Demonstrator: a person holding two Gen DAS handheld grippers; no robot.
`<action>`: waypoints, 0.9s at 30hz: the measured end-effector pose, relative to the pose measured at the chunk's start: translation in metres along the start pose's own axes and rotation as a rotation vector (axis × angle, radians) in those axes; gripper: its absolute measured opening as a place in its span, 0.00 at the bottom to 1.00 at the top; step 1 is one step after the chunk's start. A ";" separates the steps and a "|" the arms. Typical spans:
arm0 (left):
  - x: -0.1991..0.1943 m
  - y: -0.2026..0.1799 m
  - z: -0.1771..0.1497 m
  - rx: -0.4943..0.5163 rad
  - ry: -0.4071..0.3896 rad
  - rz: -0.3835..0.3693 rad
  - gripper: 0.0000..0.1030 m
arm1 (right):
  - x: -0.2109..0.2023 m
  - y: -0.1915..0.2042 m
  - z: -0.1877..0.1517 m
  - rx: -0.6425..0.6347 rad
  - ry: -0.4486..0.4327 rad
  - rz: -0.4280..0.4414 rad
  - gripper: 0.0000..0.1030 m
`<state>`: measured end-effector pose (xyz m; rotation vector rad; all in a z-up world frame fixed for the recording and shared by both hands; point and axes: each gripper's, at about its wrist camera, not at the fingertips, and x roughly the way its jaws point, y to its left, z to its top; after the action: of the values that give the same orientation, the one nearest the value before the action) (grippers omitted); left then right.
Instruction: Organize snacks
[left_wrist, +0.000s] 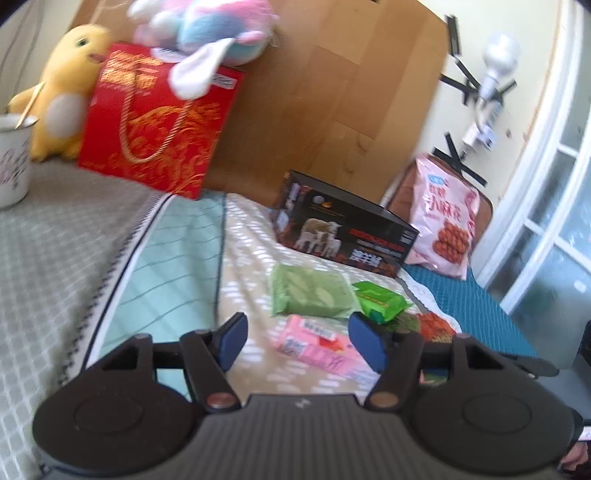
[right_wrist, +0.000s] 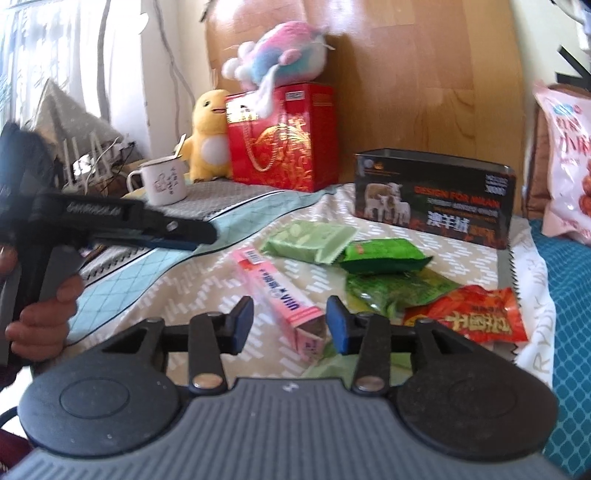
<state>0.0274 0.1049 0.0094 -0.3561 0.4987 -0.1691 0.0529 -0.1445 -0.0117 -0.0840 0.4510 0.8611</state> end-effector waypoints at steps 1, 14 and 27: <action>0.003 -0.003 0.002 0.013 0.007 0.000 0.65 | 0.001 0.002 0.000 -0.012 0.008 -0.009 0.49; 0.012 -0.024 -0.016 0.003 0.099 0.004 0.47 | -0.012 0.001 -0.005 -0.021 0.069 -0.009 0.30; 0.010 -0.030 -0.031 0.017 0.115 -0.006 0.51 | -0.016 0.003 -0.015 -0.040 0.081 -0.014 0.36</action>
<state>0.0189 0.0654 -0.0089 -0.3323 0.6095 -0.2007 0.0363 -0.1578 -0.0180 -0.1586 0.5084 0.8556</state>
